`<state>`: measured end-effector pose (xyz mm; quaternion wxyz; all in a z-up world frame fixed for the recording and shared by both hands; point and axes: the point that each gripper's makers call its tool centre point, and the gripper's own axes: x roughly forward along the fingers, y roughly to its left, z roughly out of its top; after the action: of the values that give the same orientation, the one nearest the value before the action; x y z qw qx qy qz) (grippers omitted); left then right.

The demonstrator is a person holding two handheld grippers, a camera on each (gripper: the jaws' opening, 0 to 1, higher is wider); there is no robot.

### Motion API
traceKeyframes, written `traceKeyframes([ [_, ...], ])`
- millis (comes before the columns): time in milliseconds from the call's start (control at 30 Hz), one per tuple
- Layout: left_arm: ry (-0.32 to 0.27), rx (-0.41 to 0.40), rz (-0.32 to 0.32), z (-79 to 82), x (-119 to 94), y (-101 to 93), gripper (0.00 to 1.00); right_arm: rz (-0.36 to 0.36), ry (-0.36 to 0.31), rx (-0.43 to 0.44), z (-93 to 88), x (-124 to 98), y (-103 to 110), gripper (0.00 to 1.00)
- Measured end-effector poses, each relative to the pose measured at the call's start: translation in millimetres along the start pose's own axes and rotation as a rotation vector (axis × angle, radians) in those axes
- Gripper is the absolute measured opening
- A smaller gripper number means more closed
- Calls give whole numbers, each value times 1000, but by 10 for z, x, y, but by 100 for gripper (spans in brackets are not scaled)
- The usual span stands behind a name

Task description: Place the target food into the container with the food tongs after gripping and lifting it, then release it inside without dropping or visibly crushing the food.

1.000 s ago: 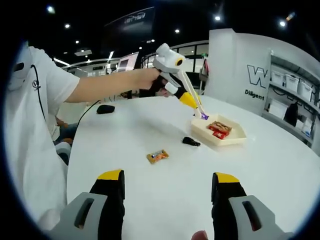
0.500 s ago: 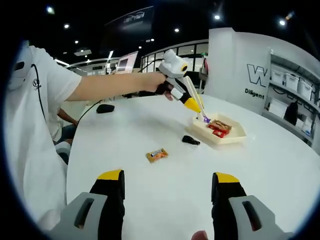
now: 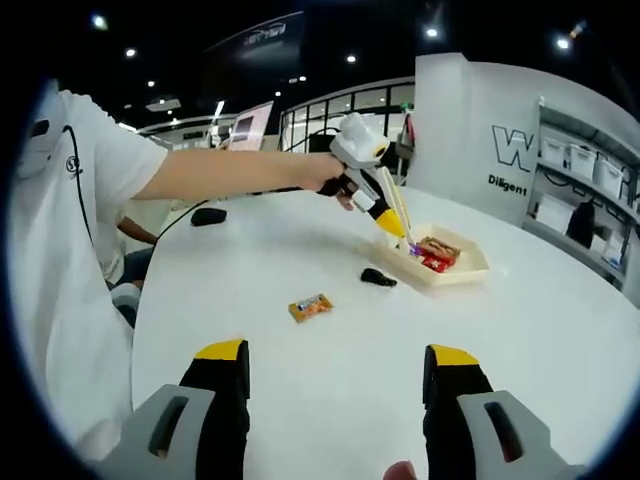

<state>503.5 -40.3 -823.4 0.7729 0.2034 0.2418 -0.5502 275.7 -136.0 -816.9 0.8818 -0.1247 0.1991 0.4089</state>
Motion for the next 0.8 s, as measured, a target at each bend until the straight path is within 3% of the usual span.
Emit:
traceKeyframes([
  [367, 44, 80, -30, -66, 65, 7, 19, 2, 8, 7, -49, 23, -12, 68],
  [800, 54, 158, -51, -12, 106, -1, 19, 1, 7, 15, -66, 22, -24, 68],
])
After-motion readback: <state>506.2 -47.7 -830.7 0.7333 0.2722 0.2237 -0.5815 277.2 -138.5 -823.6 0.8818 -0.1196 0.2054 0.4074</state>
